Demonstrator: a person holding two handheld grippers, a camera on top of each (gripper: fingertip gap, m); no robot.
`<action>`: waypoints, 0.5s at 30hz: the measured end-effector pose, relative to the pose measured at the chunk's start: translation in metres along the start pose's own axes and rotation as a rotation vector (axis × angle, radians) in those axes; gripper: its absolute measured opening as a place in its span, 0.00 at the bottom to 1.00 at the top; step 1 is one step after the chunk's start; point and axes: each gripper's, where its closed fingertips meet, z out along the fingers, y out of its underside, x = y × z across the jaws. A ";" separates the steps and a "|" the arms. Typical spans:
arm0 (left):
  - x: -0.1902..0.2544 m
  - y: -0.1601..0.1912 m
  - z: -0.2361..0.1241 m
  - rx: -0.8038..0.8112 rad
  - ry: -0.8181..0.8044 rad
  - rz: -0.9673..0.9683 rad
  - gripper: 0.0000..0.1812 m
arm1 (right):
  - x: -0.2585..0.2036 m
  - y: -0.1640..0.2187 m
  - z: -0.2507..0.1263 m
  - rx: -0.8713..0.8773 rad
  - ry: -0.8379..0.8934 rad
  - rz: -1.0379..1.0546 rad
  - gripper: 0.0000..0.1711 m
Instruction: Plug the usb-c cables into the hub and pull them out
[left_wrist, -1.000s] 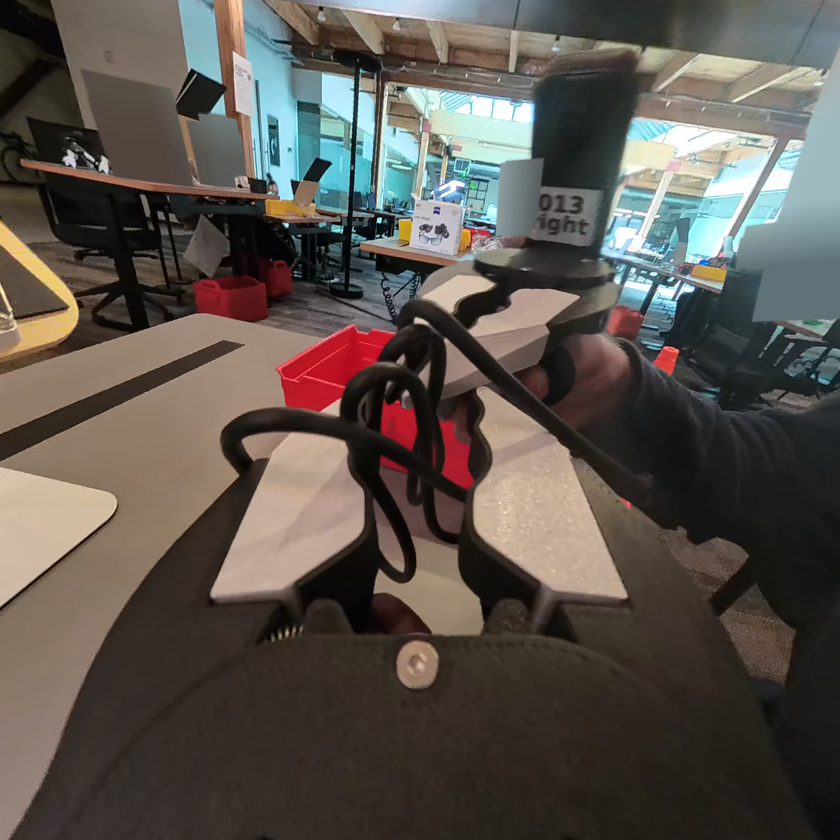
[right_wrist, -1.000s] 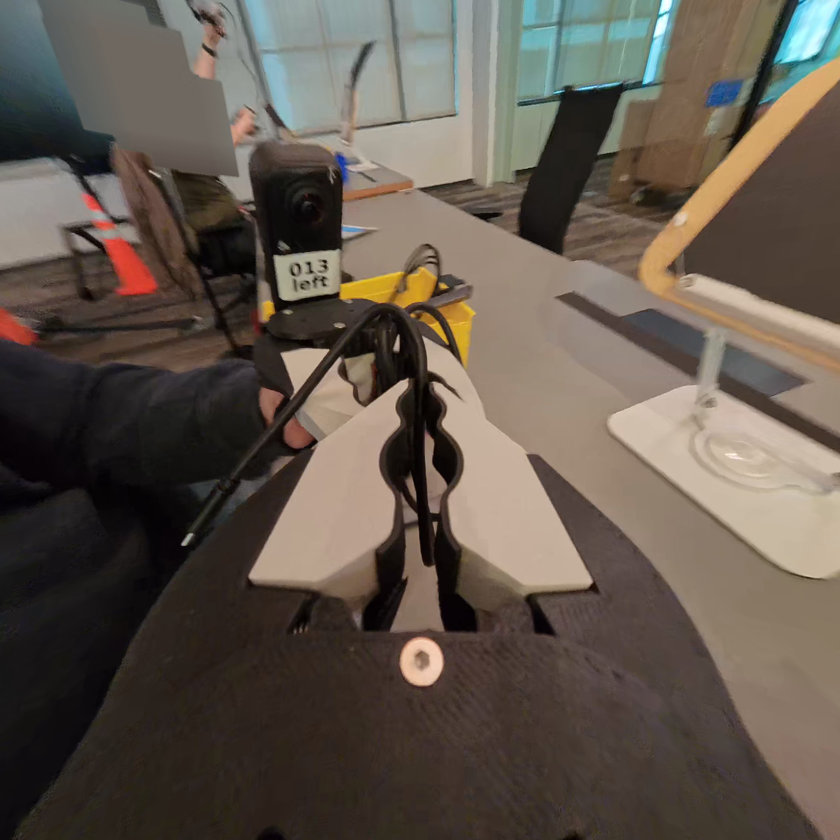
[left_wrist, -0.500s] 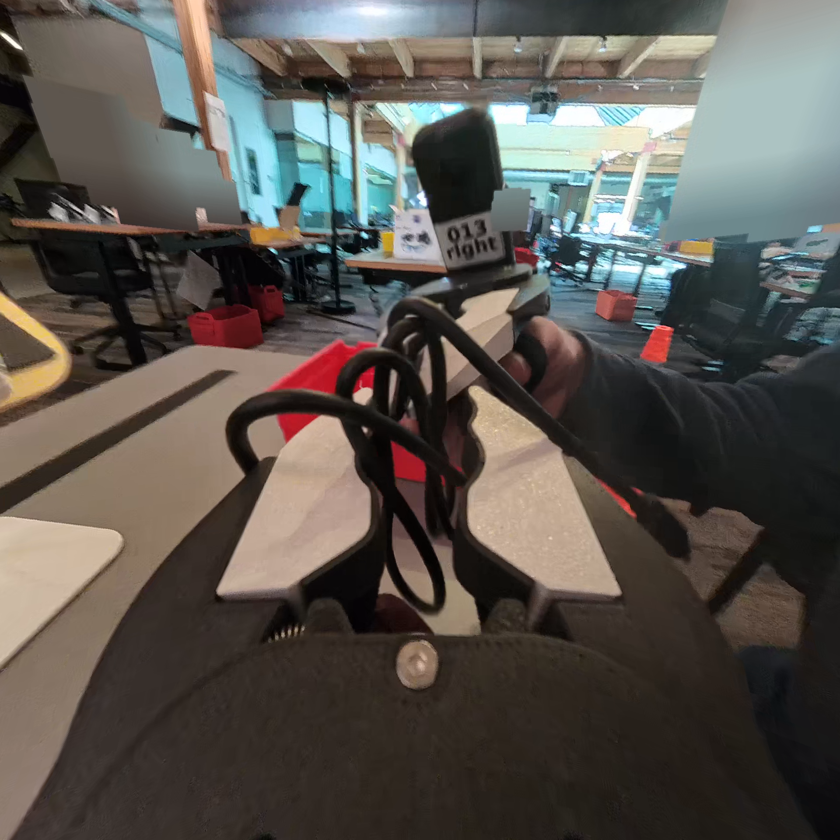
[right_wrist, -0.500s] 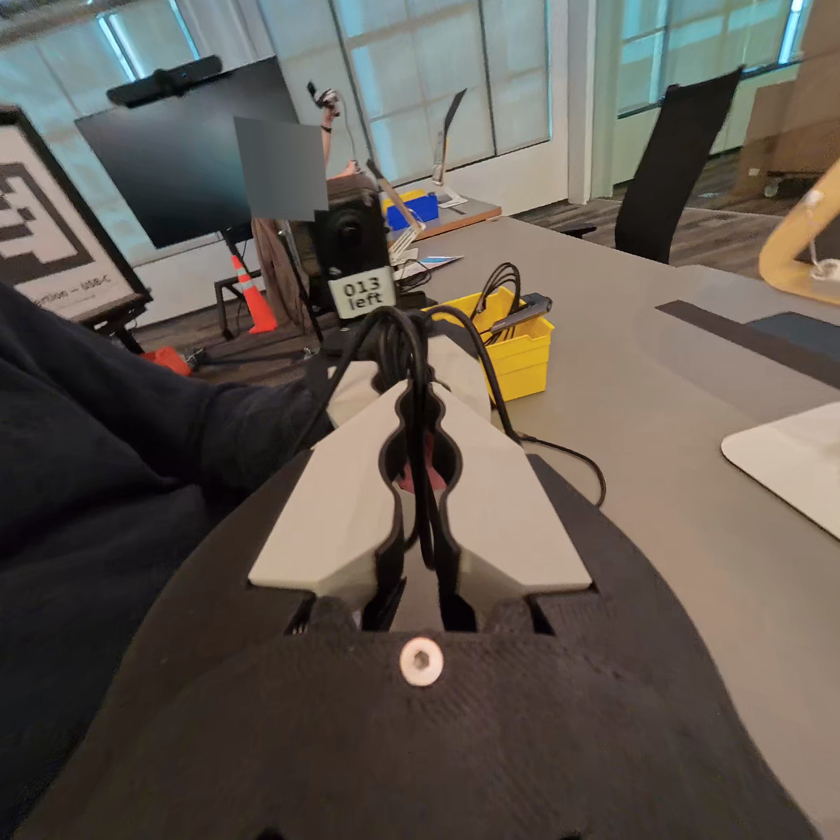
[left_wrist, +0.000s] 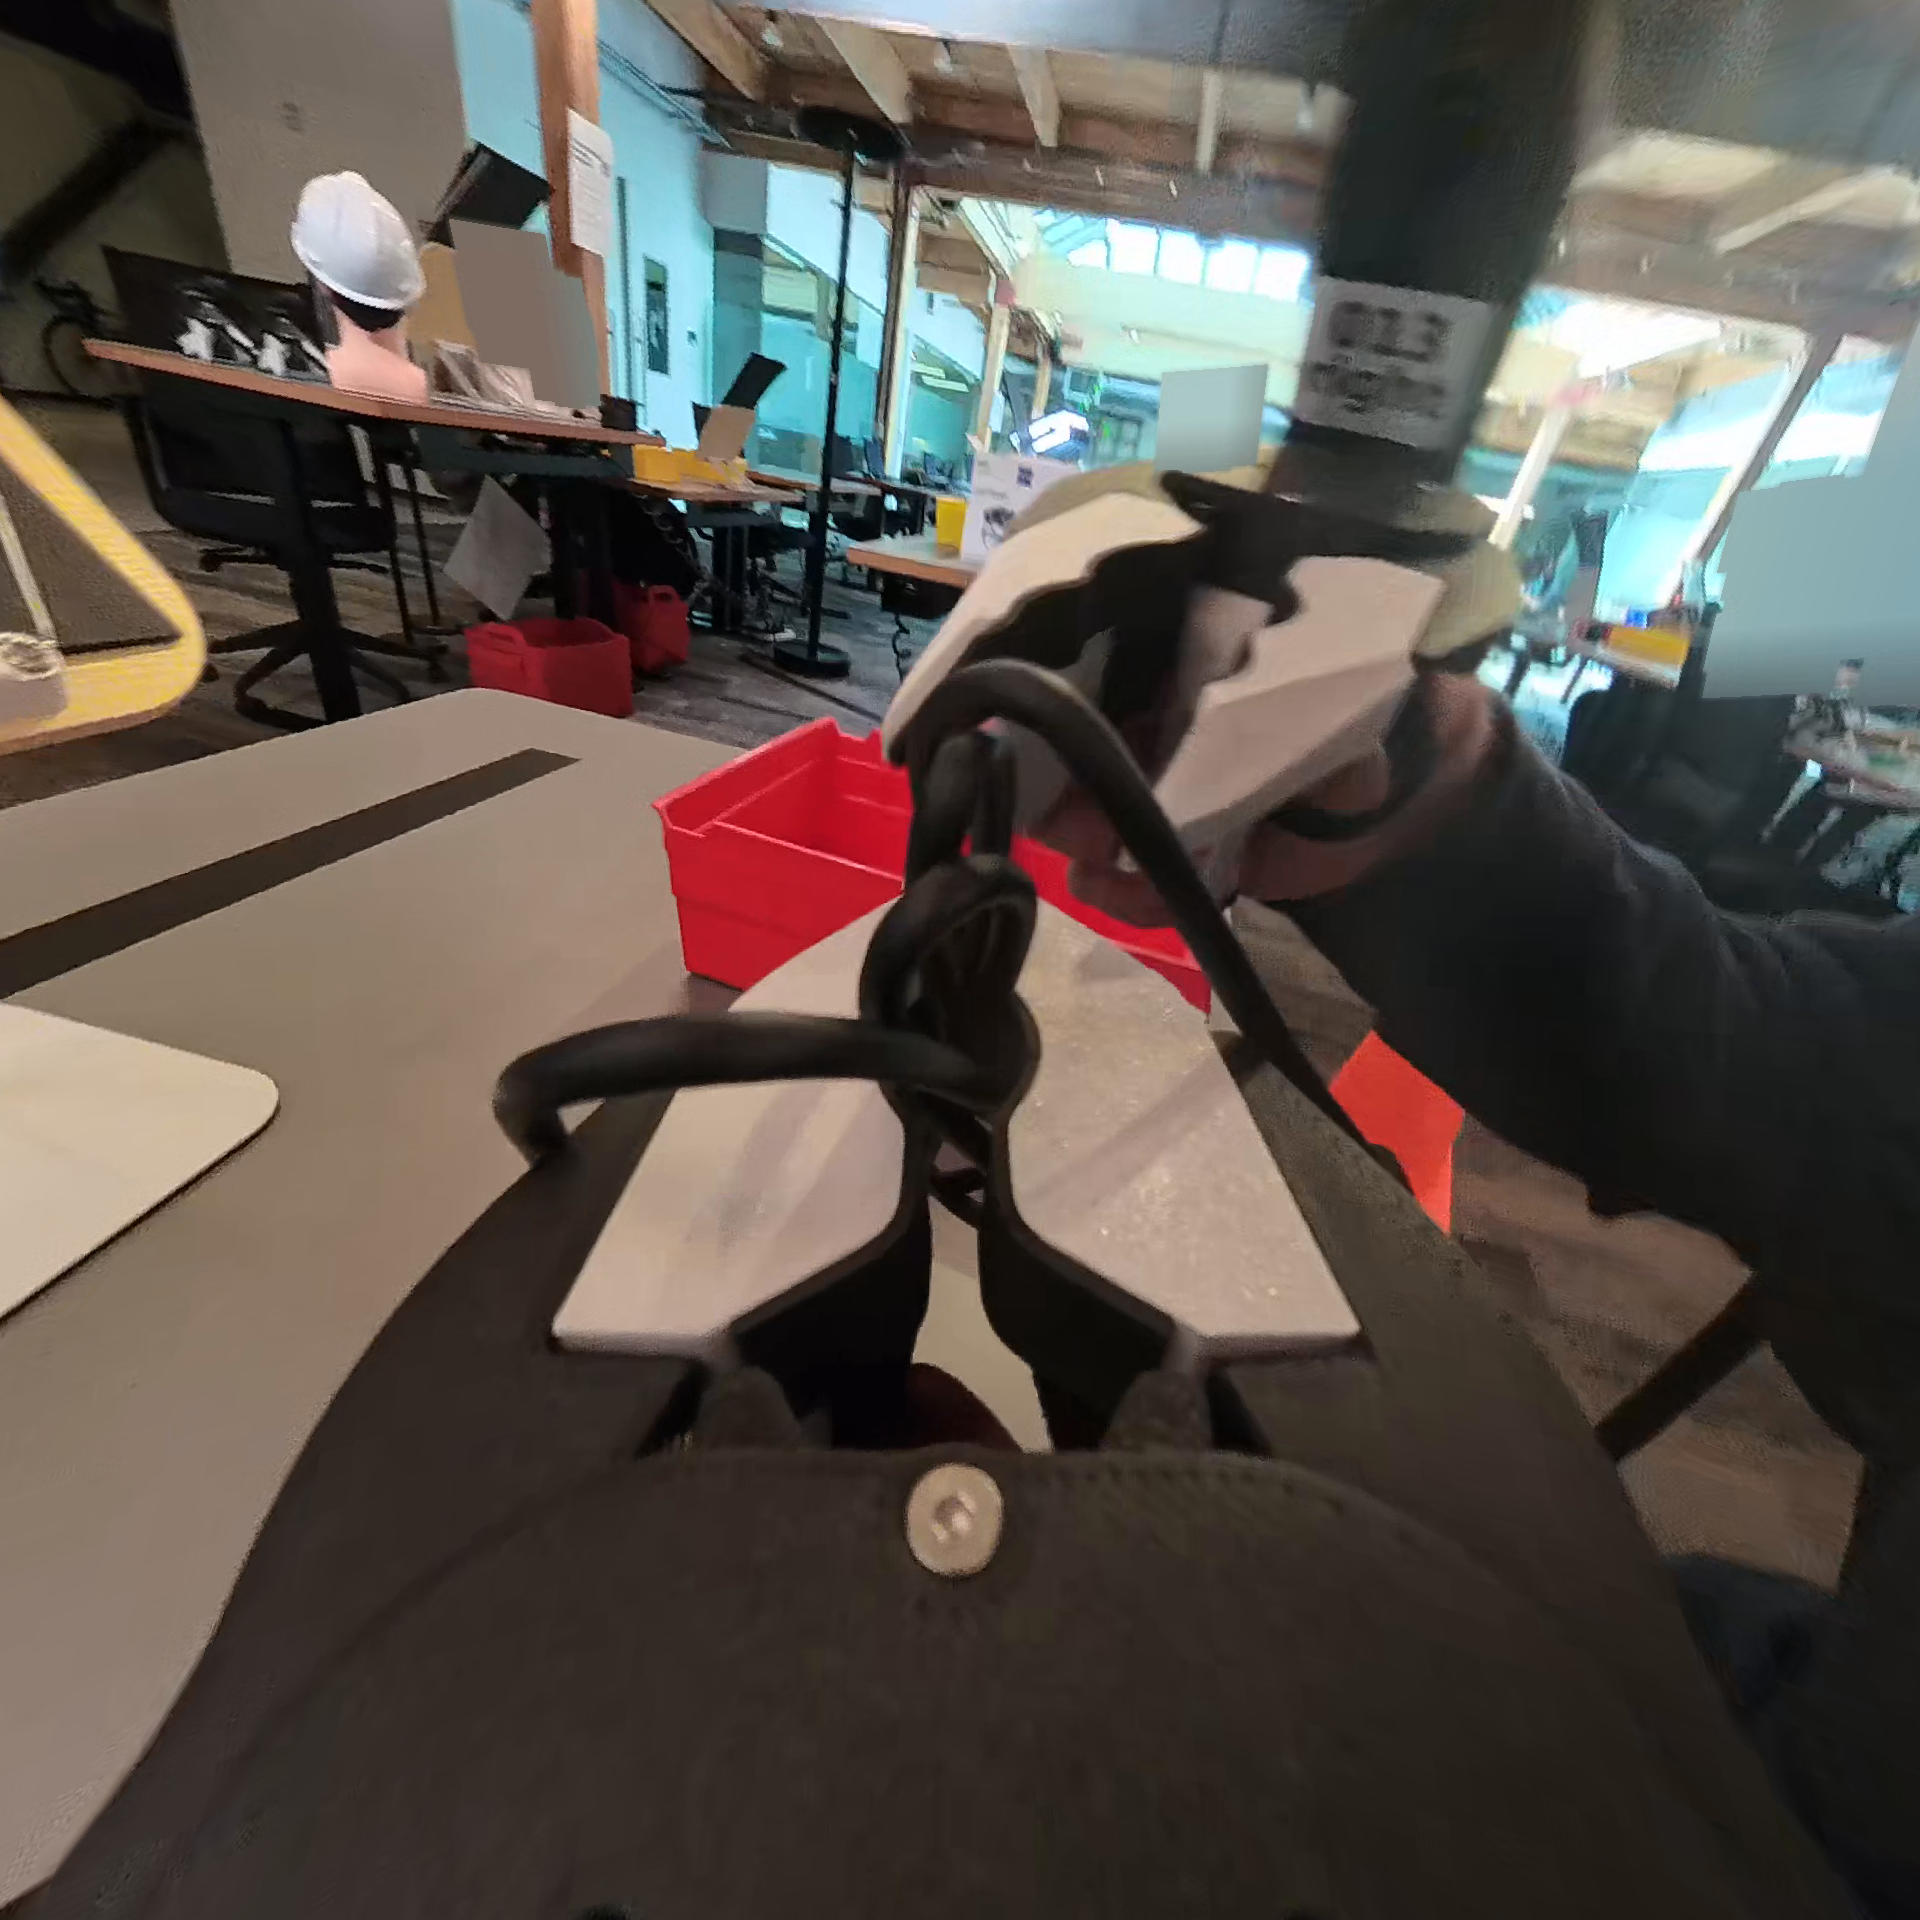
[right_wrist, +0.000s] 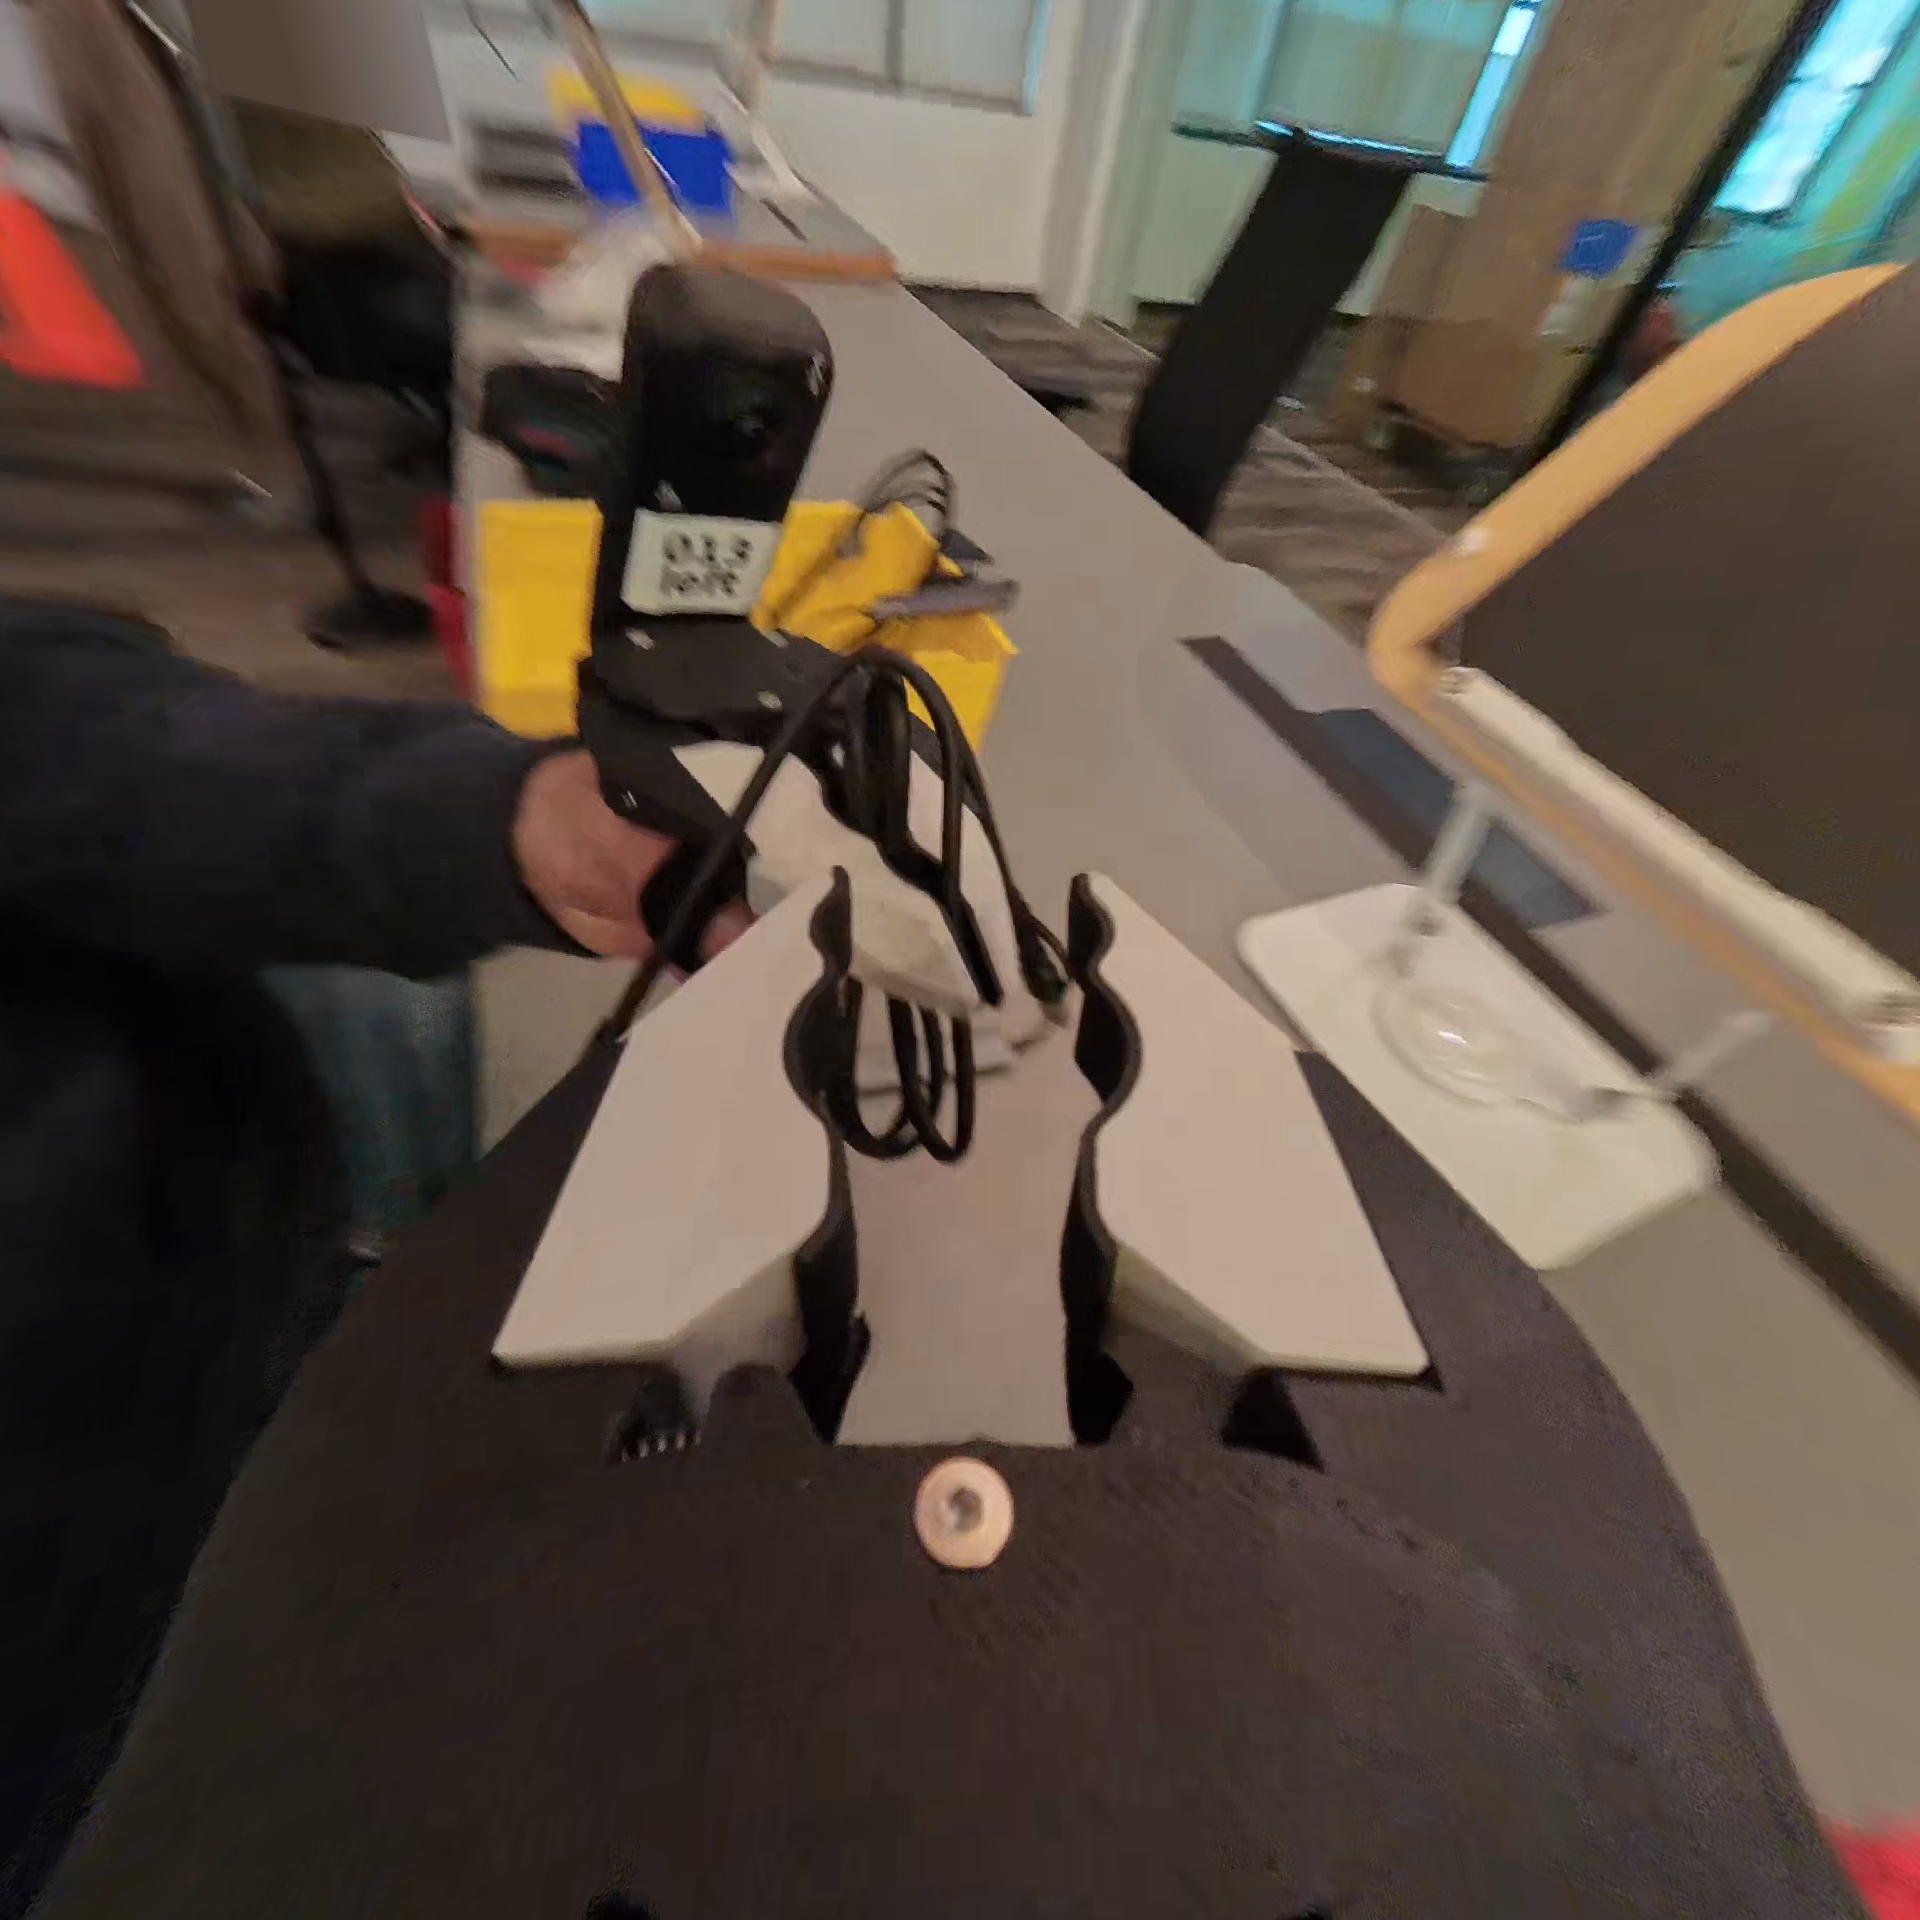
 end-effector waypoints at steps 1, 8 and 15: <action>-0.004 -0.003 -0.002 0.025 -0.013 -0.026 0.03 | 0.004 0.002 -0.003 -0.046 0.062 -0.067 0.27; -0.017 -0.025 -0.007 0.178 -0.058 -0.199 0.03 | 0.004 0.043 0.005 -0.300 0.367 -0.467 0.40; -0.003 -0.032 0.004 0.204 -0.044 -0.264 0.03 | 0.029 0.036 0.012 -0.335 0.740 -0.702 0.24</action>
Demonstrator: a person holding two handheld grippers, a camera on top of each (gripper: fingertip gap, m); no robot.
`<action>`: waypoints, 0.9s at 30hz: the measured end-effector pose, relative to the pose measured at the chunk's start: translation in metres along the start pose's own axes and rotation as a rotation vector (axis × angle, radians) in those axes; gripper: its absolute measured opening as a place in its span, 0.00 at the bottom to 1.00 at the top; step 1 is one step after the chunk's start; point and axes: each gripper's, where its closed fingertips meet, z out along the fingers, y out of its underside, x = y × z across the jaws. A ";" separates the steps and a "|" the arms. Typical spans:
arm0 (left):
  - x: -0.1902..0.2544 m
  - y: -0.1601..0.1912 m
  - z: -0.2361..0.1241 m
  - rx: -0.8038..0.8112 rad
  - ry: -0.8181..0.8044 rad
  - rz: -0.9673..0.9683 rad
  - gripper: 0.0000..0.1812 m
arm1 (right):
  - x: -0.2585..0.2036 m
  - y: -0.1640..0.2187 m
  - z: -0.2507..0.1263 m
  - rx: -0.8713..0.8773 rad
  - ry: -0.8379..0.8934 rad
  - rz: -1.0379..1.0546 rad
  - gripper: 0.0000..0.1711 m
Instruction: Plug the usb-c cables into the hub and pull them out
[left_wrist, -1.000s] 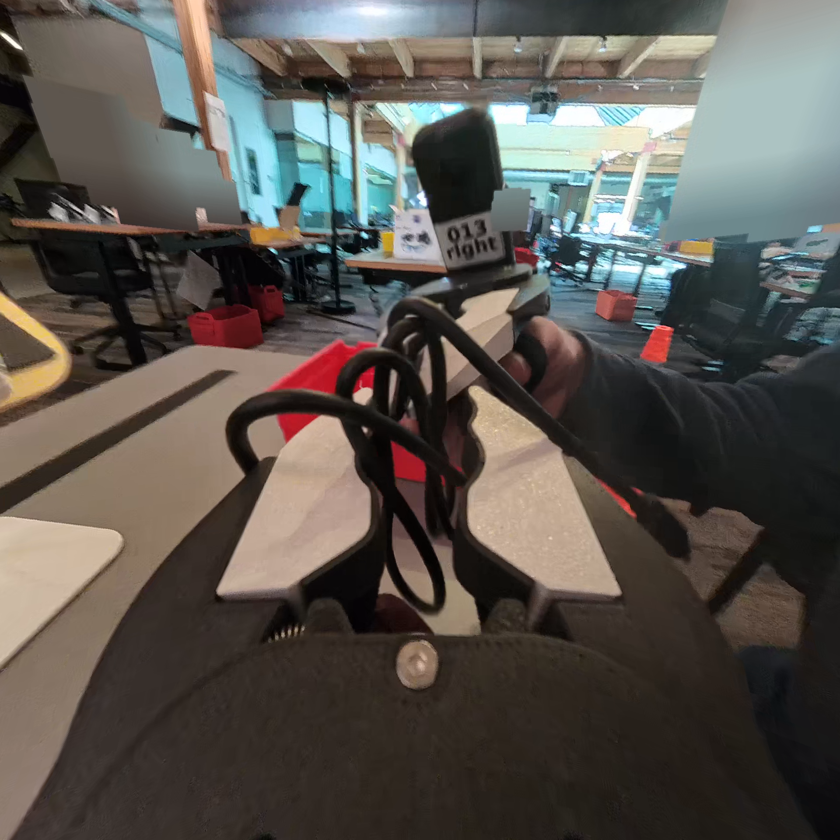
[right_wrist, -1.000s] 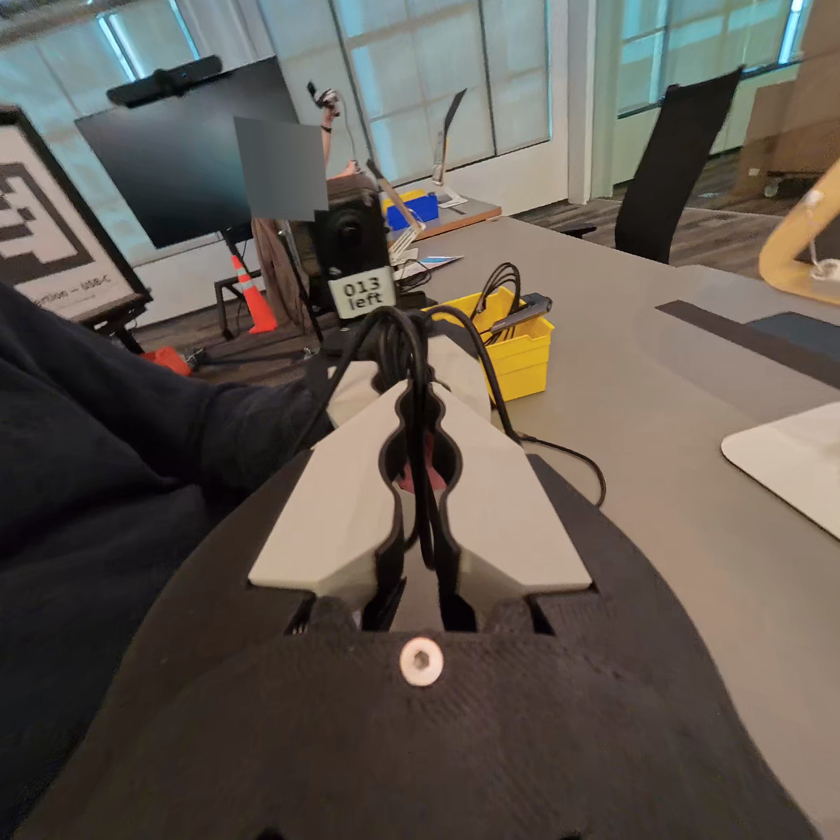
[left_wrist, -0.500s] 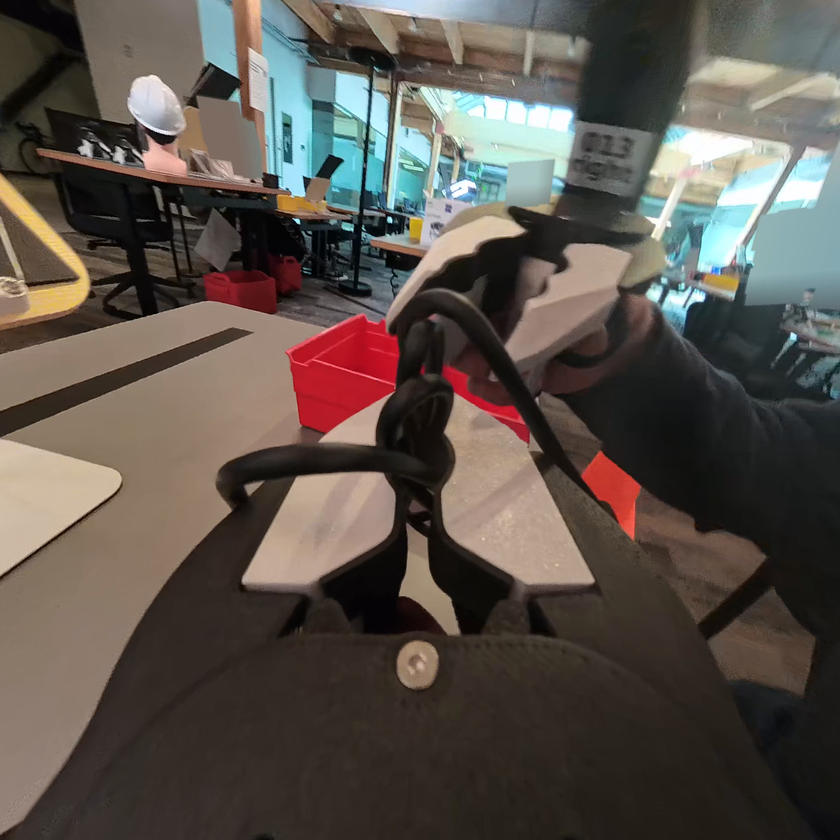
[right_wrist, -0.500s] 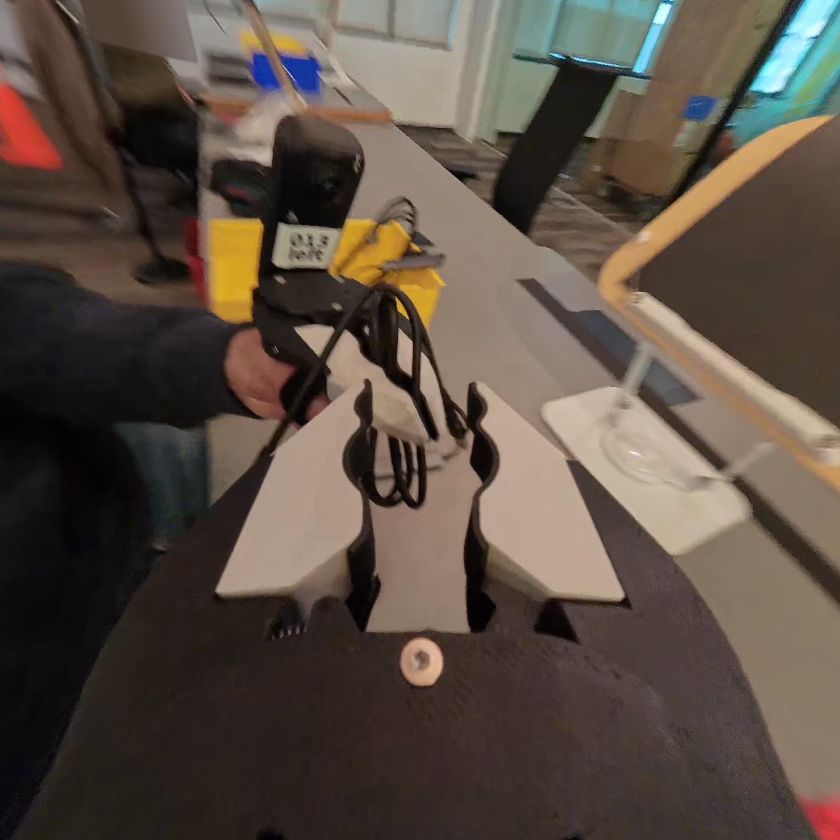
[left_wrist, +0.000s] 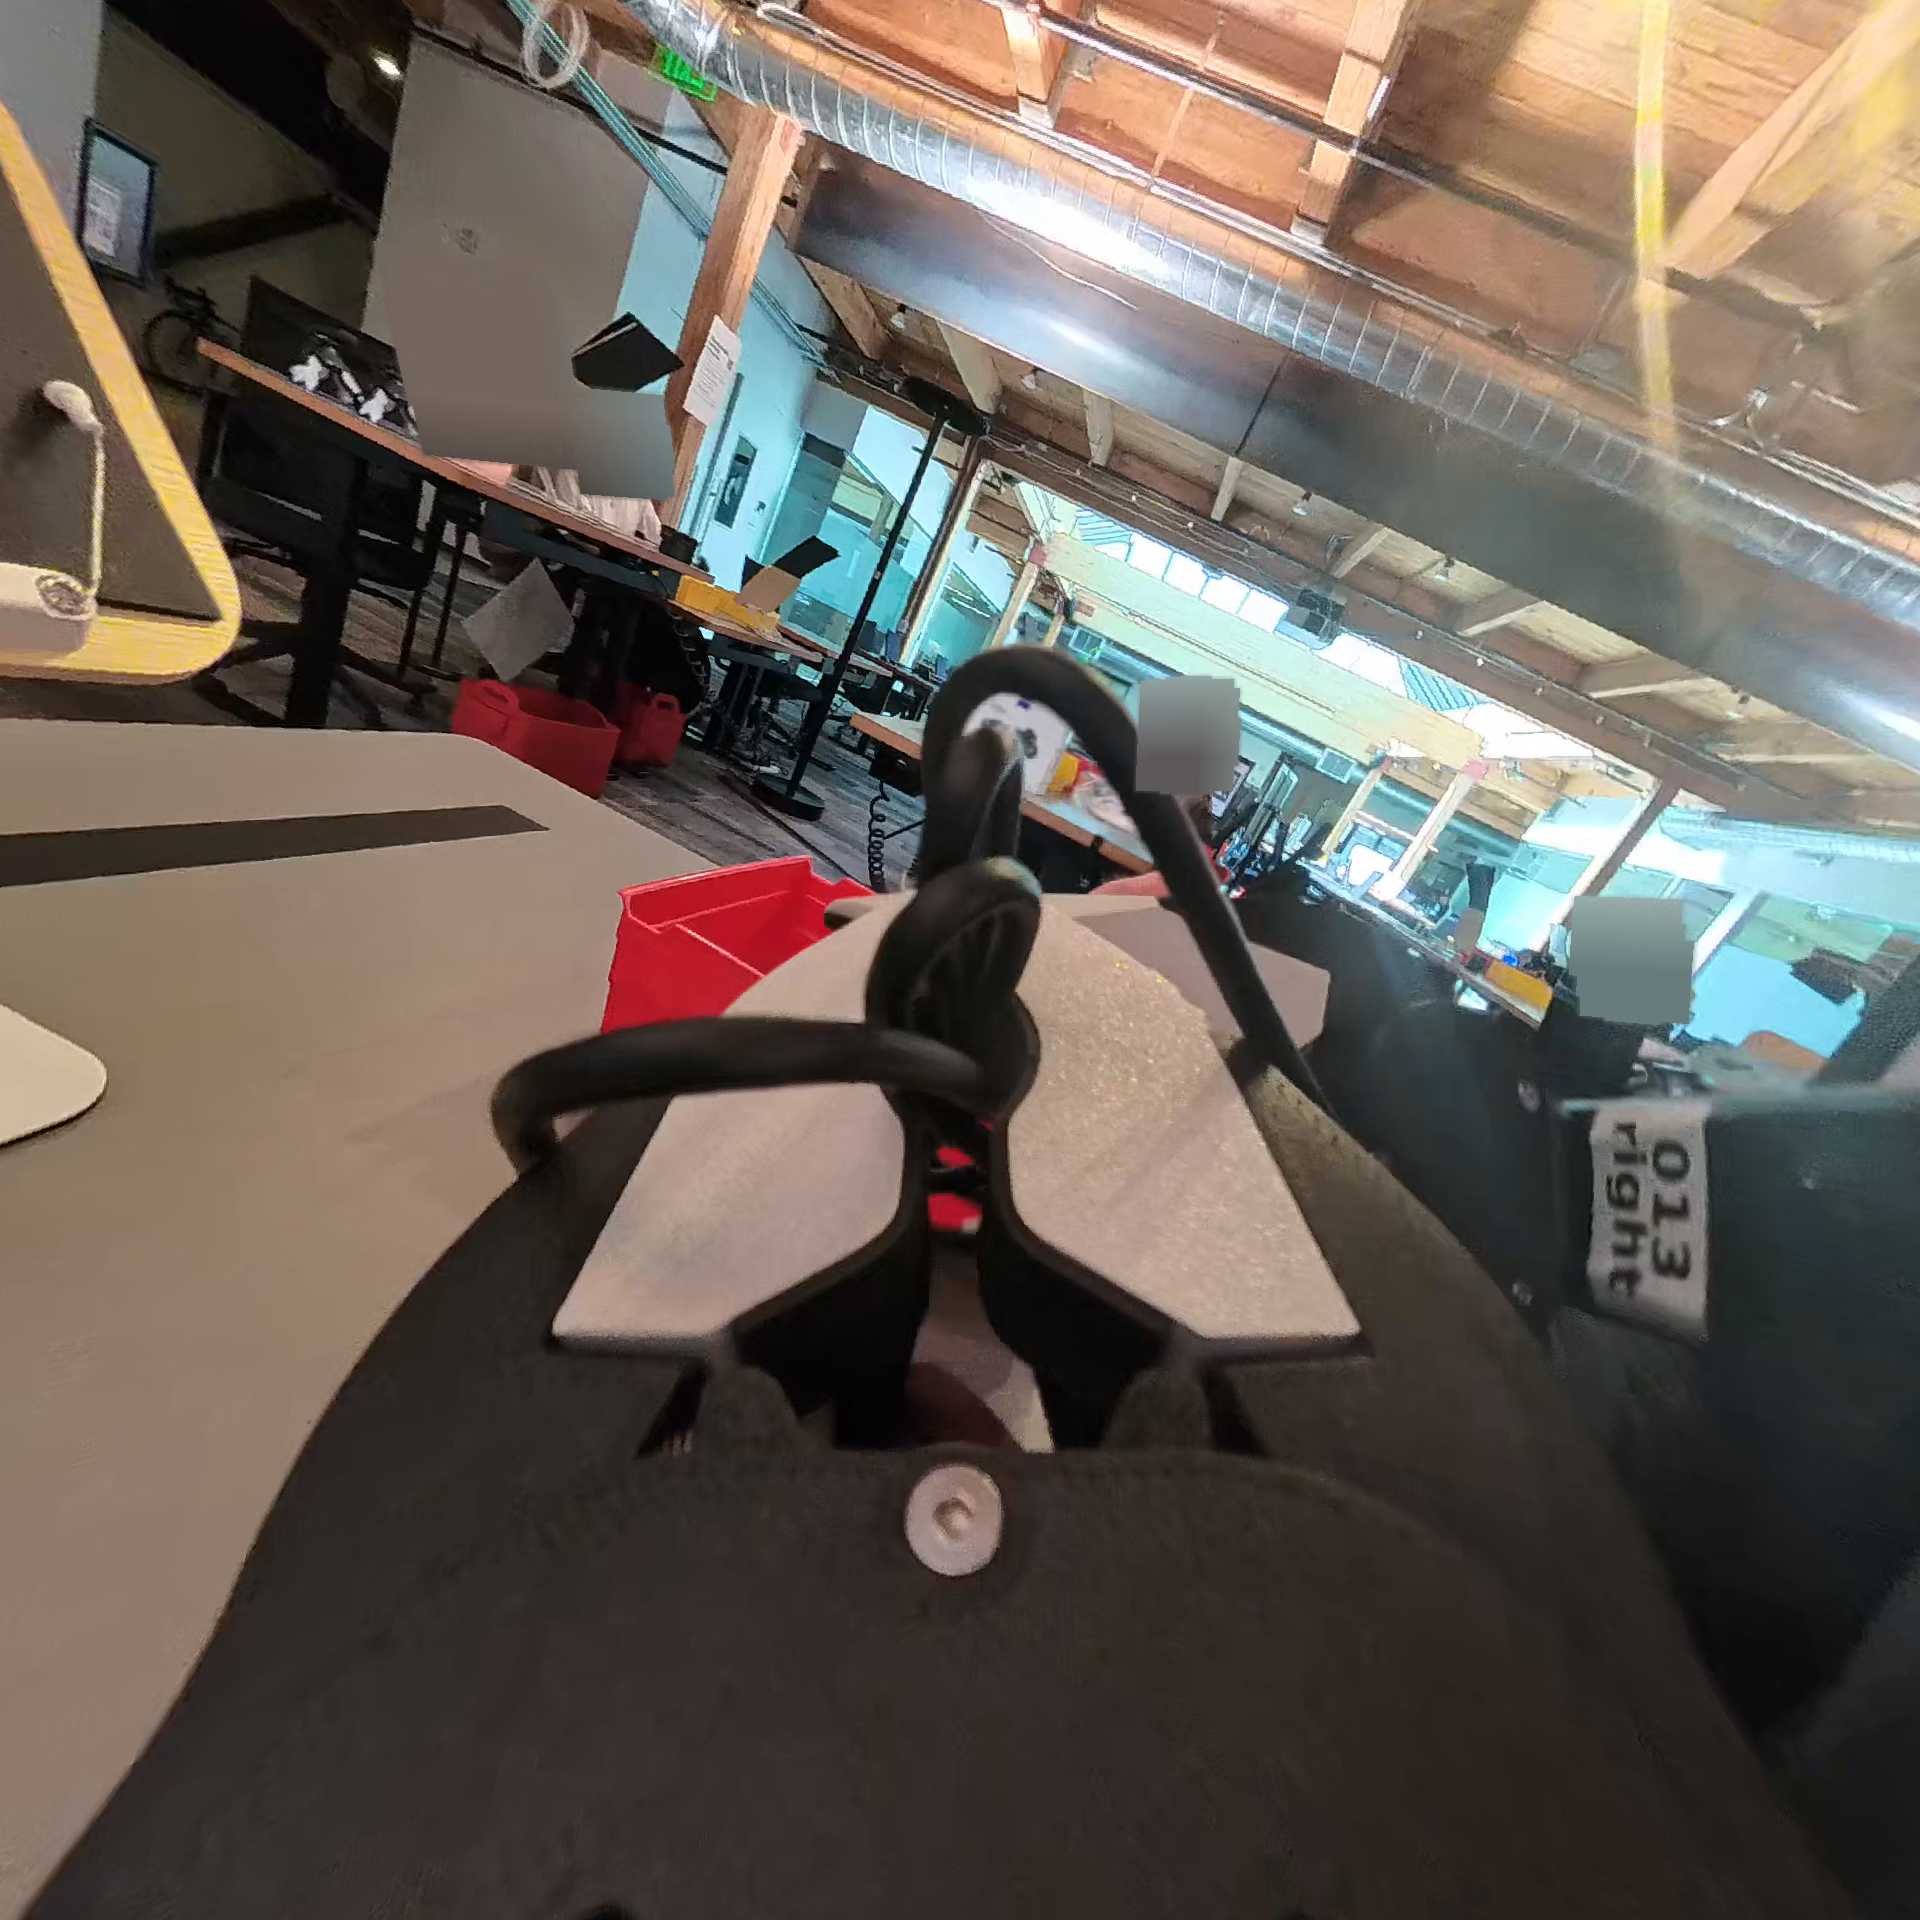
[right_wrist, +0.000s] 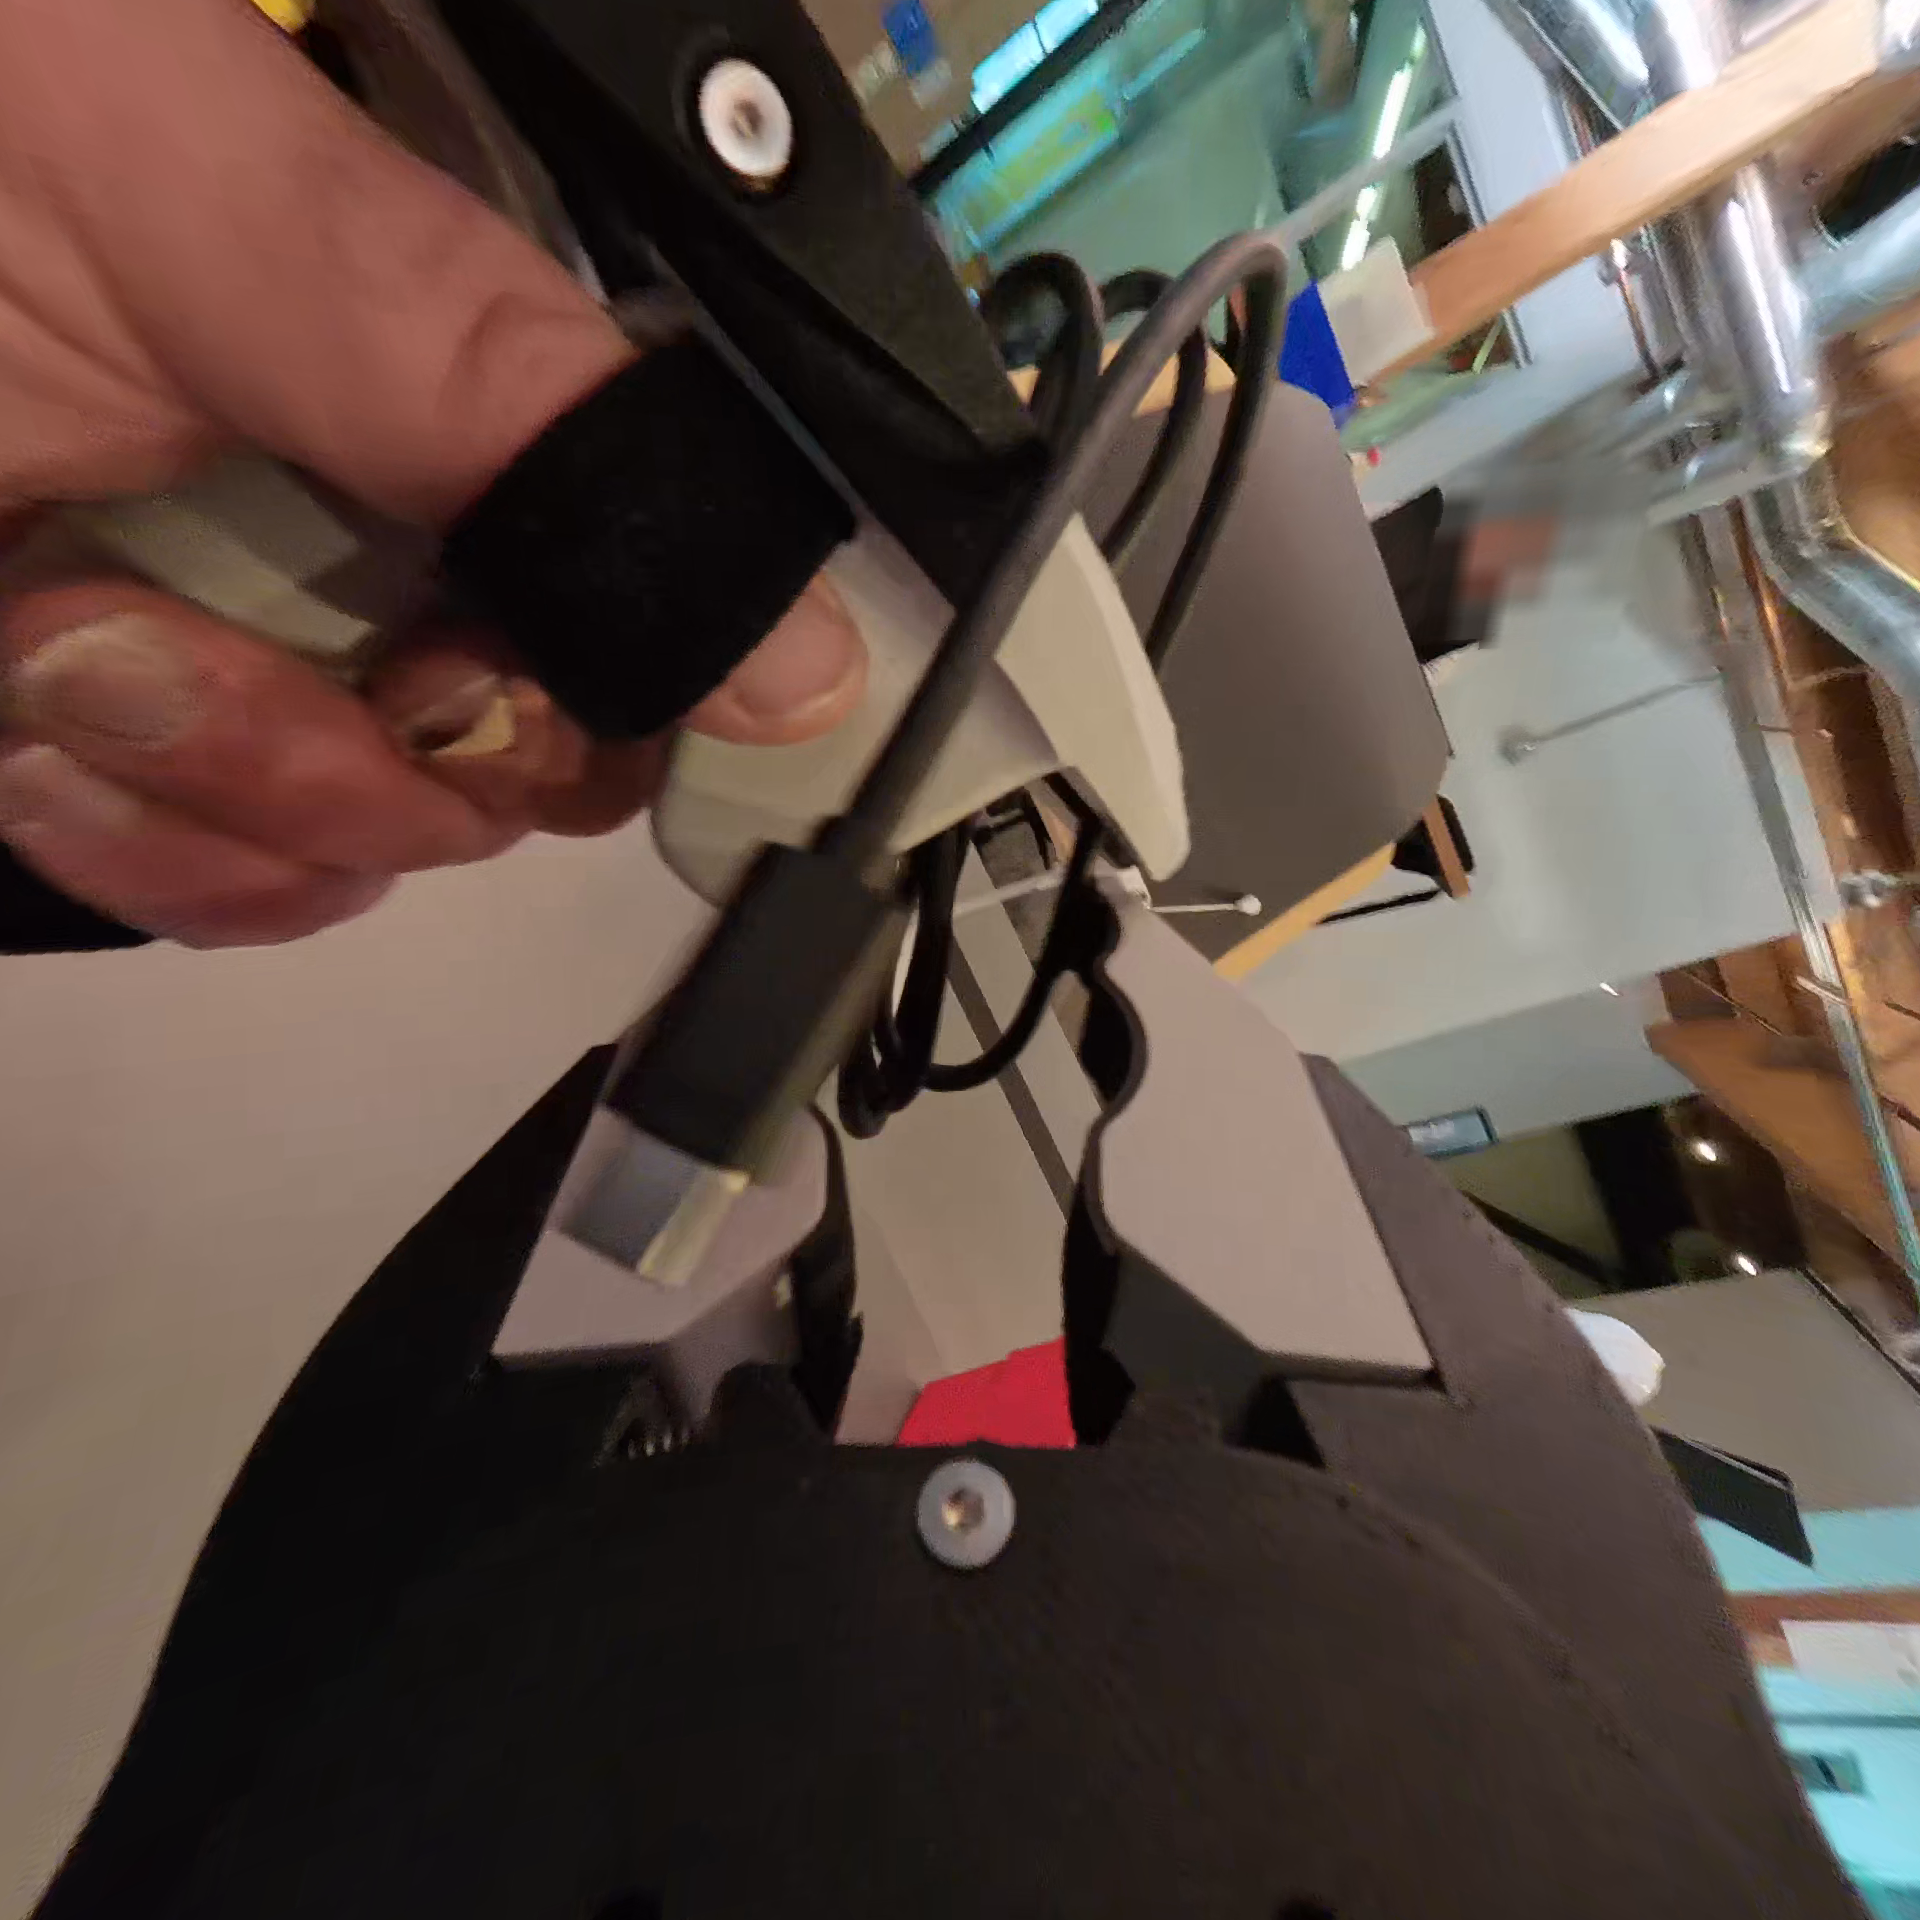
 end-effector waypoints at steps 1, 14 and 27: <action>-0.002 0.001 0.000 0.000 -0.016 -0.005 0.03 | 0.003 0.002 0.002 -0.011 0.013 0.001 0.21; 0.015 0.003 -0.007 -0.099 0.086 0.206 0.24 | 0.008 -0.004 -0.016 0.219 -0.412 0.497 0.04; 0.042 -0.007 -0.021 -0.111 0.248 0.288 0.30 | -0.019 -0.036 -0.056 0.501 -1.047 0.897 0.04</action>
